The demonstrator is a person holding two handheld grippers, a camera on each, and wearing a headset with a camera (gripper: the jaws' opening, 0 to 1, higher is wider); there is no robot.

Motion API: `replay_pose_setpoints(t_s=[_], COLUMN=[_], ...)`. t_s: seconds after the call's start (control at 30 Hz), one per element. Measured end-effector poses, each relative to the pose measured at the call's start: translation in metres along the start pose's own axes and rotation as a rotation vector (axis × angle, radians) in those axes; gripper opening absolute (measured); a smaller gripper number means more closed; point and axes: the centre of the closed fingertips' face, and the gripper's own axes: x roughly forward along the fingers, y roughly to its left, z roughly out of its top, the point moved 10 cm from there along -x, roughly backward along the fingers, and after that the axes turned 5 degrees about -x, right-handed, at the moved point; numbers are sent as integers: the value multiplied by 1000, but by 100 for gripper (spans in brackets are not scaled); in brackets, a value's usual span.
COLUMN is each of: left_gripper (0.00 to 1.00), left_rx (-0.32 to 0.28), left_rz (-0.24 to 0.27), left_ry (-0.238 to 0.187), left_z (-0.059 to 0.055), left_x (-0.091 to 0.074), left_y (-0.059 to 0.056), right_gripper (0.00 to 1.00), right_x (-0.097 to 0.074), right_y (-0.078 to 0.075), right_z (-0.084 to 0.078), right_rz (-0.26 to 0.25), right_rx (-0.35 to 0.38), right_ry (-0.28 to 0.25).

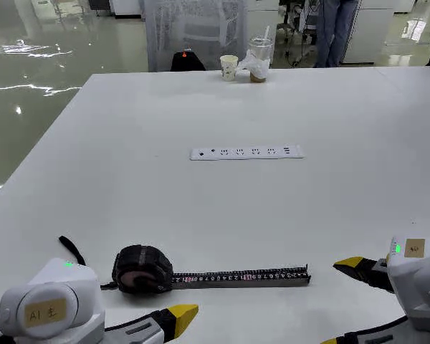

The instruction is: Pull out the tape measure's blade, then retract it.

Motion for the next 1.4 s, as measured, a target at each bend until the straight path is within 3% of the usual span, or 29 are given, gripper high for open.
replay_pose_setpoints(t_s=[0.37,0.8,1.4], left_gripper=[99,99,98], left_rx=[4,-6,-26], left_rz=[7,8,30], left_ry=[22,43,44], left_z=[0,0,3], left_x=[10,23,40], left_y=[4,5,9], right_gripper=[76,69,55], right_x=[5,19,37], right_y=[-25,-44,-69], right_z=[-5,-9,-7], right_rz=[69,150,203], right_rx=[-83,-144,-229], right_ry=[60,112,154])
